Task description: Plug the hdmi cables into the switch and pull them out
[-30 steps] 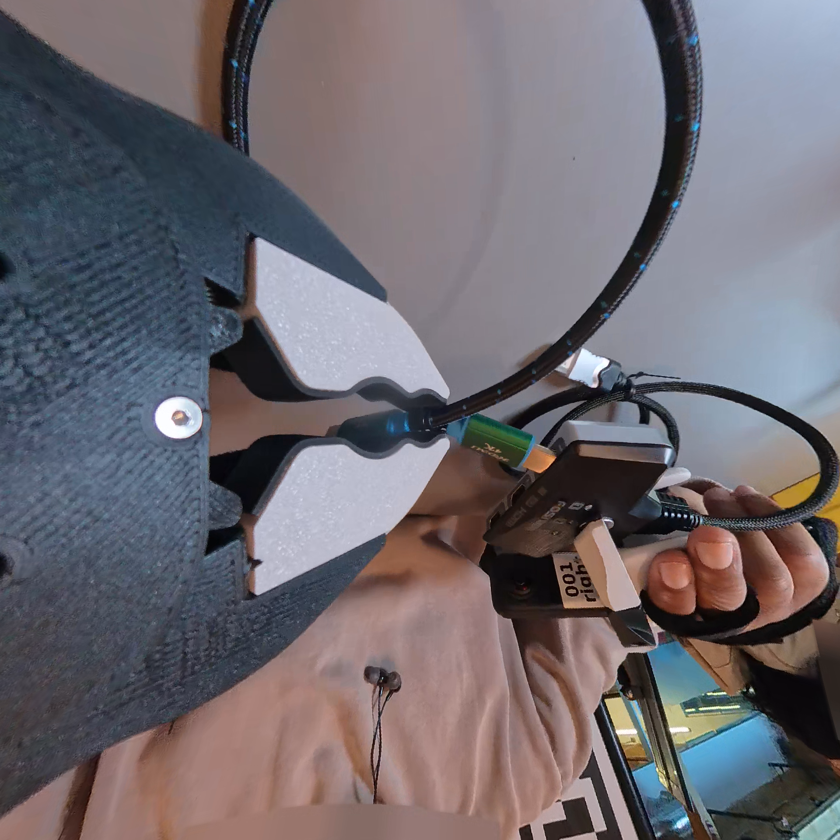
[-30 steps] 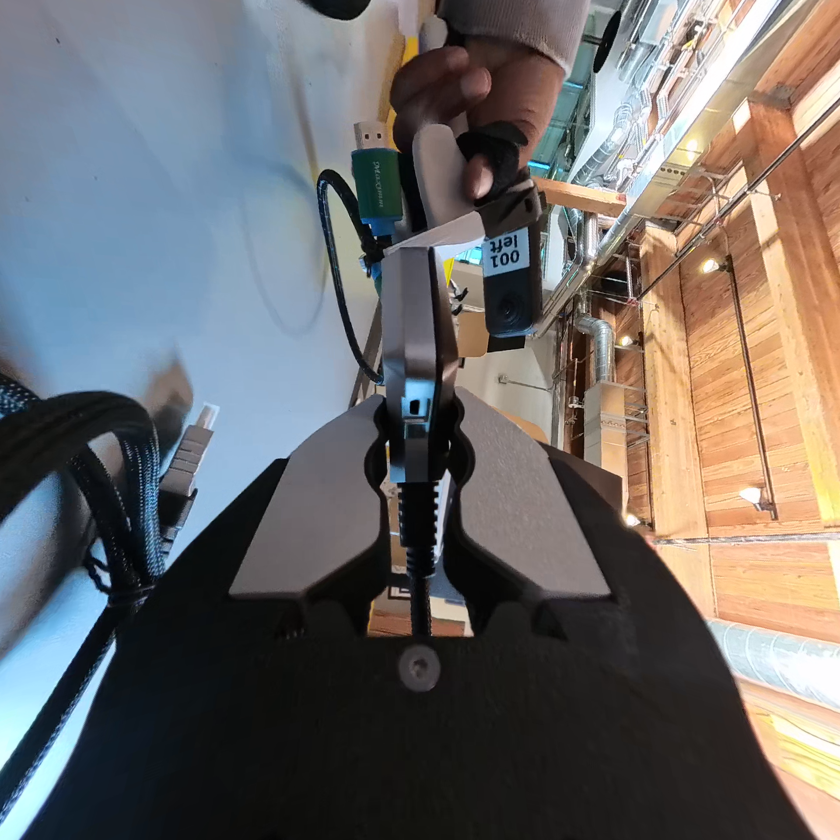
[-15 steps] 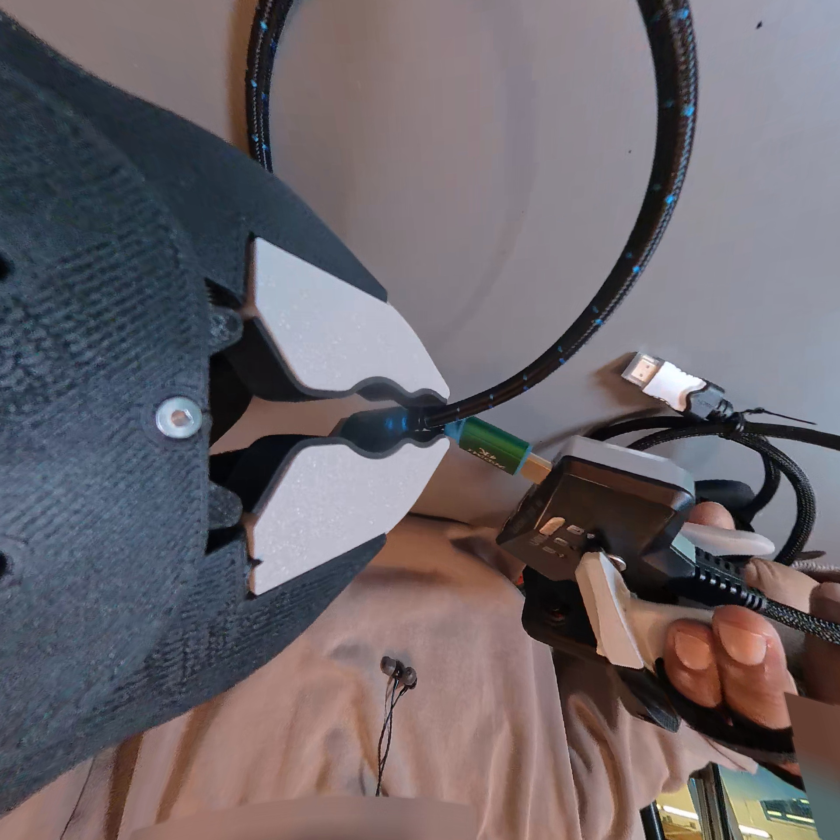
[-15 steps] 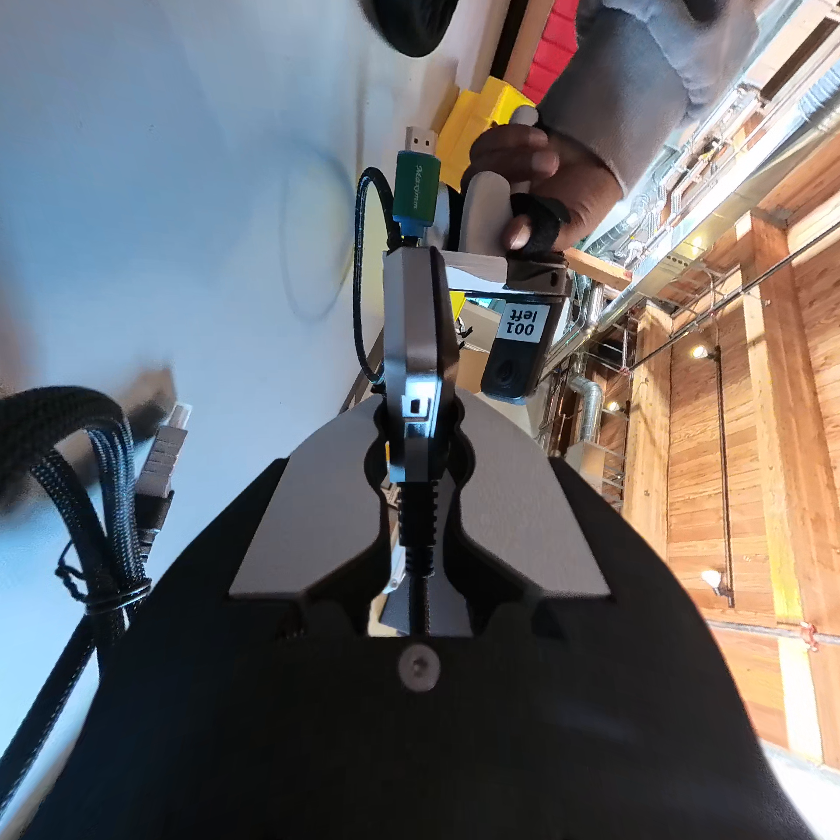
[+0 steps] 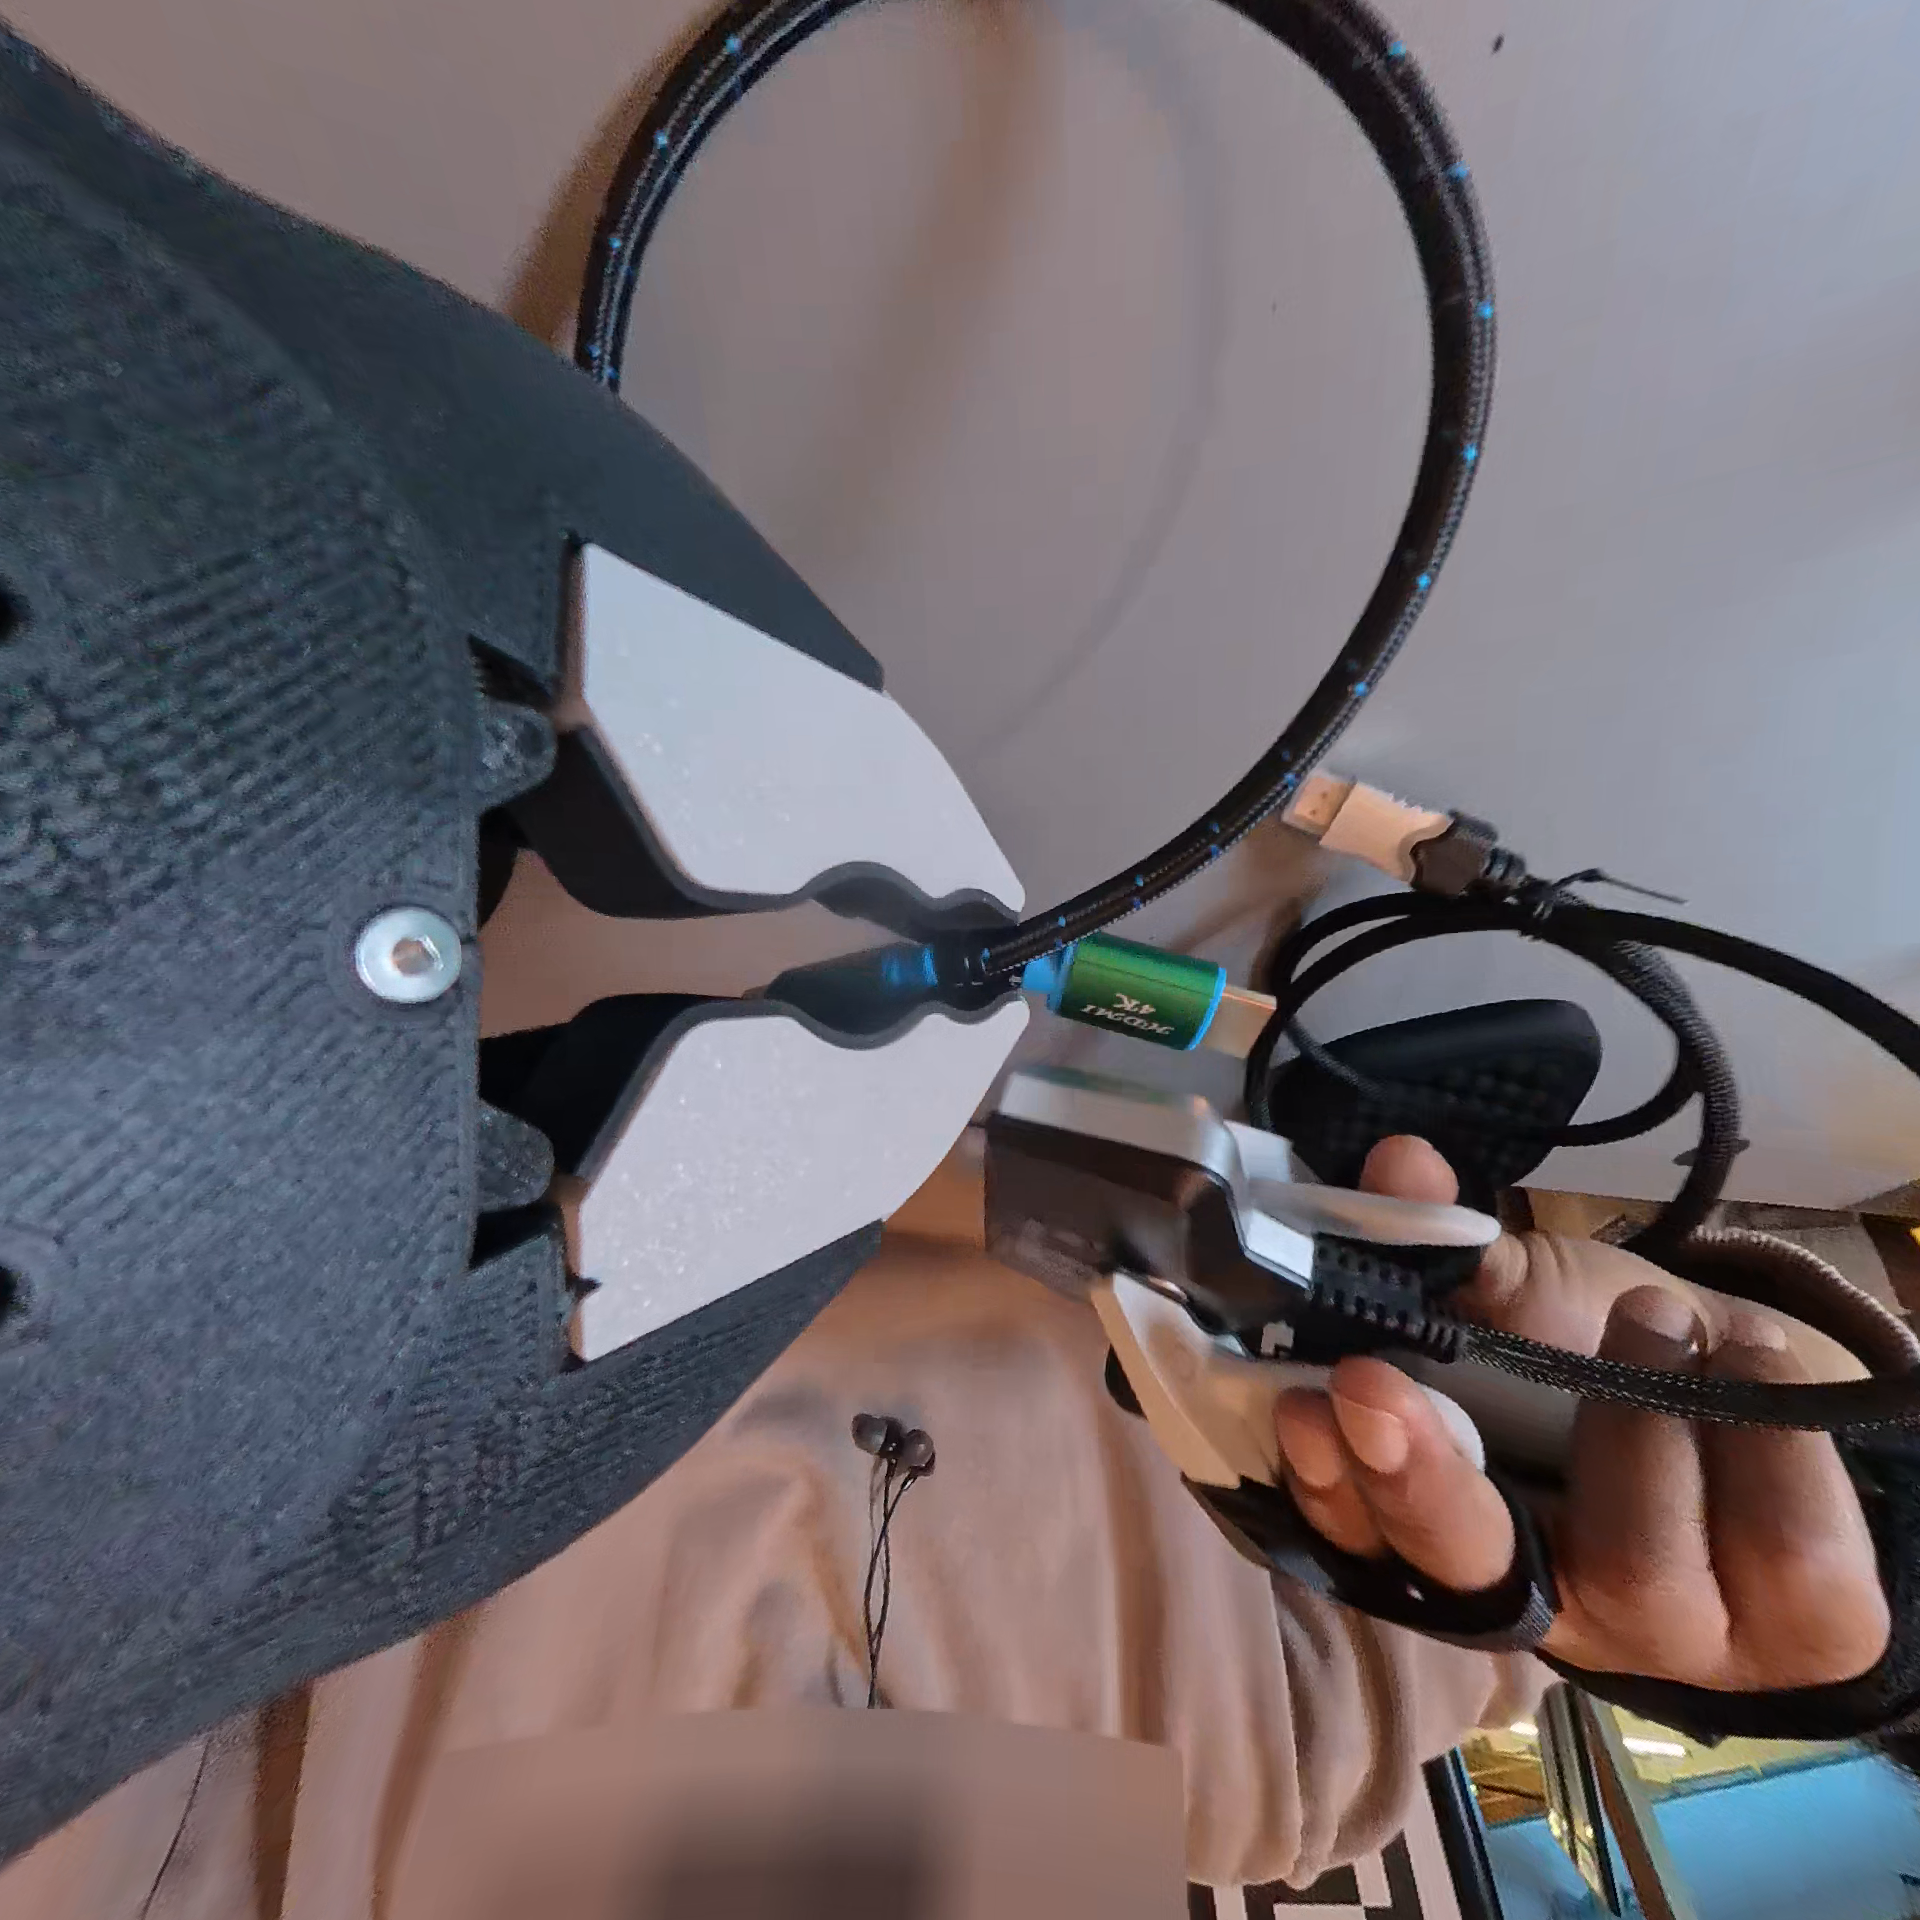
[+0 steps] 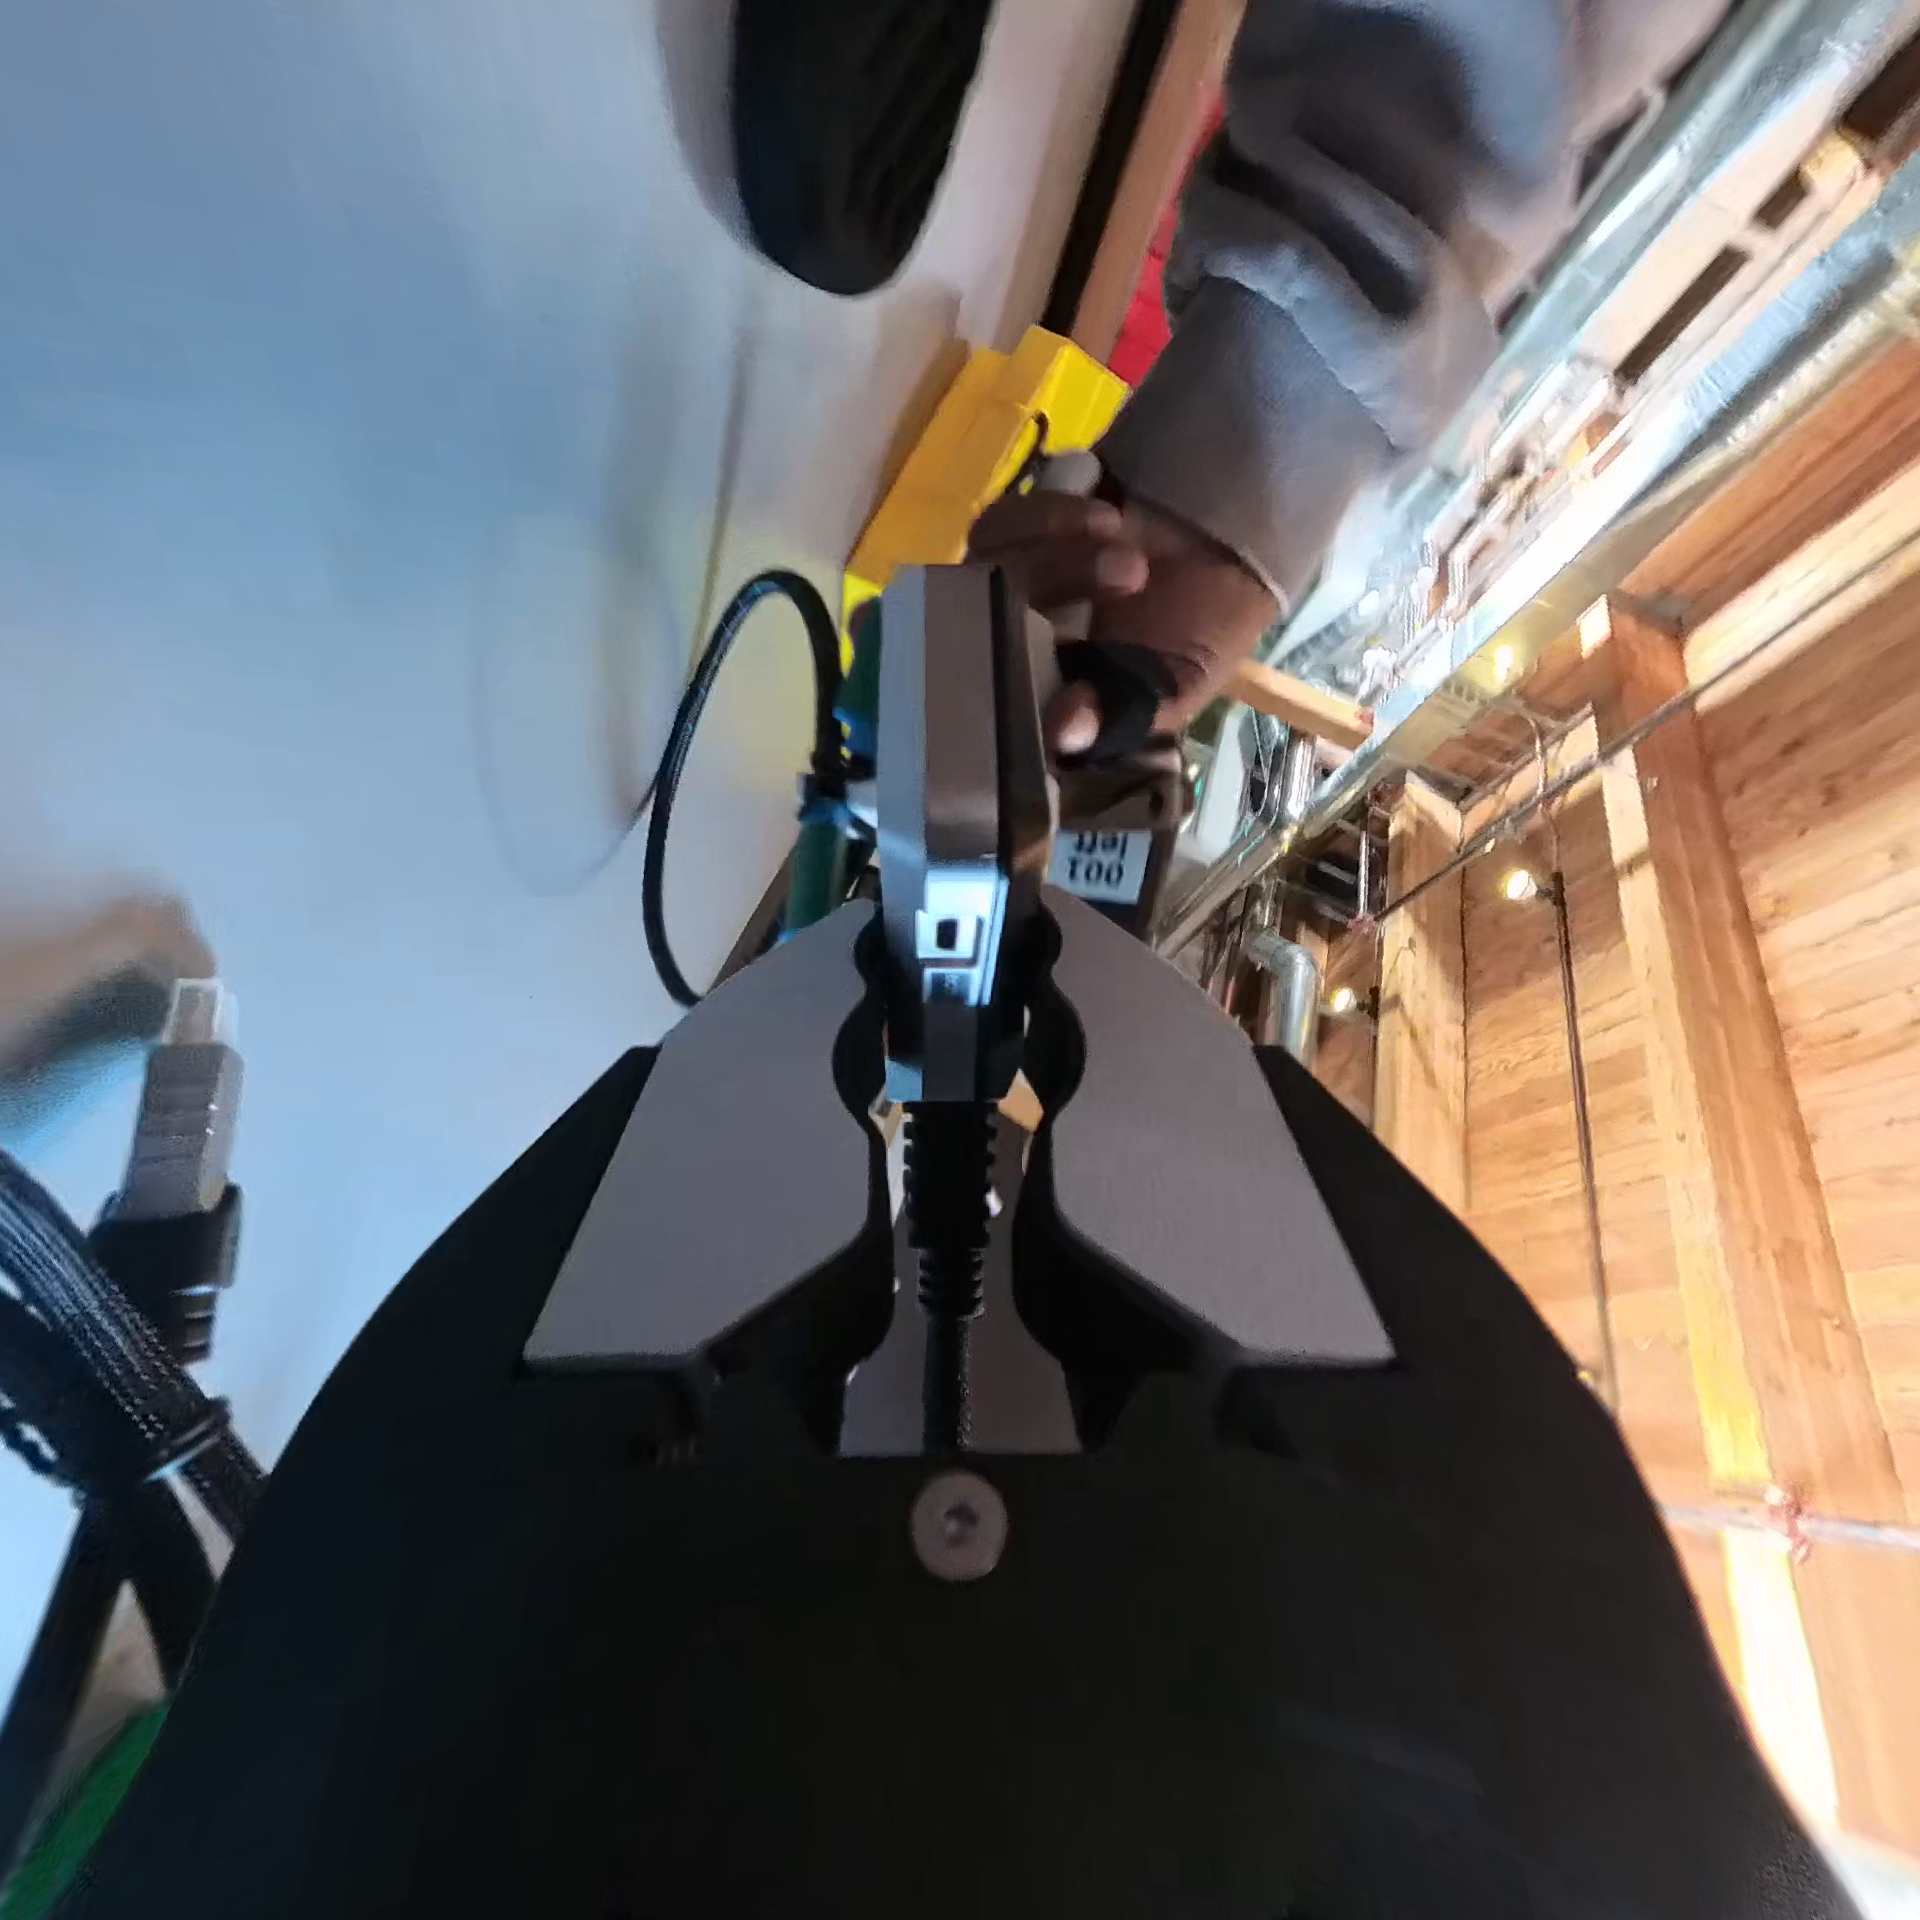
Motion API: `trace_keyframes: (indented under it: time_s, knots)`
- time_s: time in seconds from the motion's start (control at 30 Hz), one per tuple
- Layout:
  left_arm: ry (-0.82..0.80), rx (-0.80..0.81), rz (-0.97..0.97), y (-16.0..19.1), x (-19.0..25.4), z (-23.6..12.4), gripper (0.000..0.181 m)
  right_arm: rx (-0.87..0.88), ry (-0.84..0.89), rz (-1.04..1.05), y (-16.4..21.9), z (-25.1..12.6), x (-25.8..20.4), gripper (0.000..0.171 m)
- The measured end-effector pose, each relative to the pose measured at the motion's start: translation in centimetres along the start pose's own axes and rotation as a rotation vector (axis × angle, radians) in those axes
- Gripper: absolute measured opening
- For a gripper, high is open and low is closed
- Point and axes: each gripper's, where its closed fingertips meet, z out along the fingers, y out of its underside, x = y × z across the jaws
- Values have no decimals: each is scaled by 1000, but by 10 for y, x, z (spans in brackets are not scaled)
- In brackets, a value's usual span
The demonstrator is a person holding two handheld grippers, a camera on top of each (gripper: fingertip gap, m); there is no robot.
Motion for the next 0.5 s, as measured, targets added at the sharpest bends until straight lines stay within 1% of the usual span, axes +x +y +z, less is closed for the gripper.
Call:
trace_keyframes:
  time_s: [0.07, 0.13, 0.23, 0.3, 0.4, 0.5]
  knots:
    - [-37, 4, 14, 4, -7, -4, 10, -51, 29, 75, 17, -4, 7, 23]
    - [-110, 5, 41, 11, -17, -8, 10, -114, 43, 198, 38, -9, 8, 22]
    - [-209, 23, 104, 20, -30, -9, 11, -186, 30, 366, 63, -13, -7, 22]
    - [-296, 23, 150, 24, -41, -8, 11, -216, 30, 437, 70, -13, -17, 22]
    - [-436, -11, 257, 32, -52, -6, 11, -236, 45, 503, 70, -10, -19, 22]
    - [-623, -93, 391, 43, -64, -11, 15, -259, 59, 548, 73, -9, -19, 23]
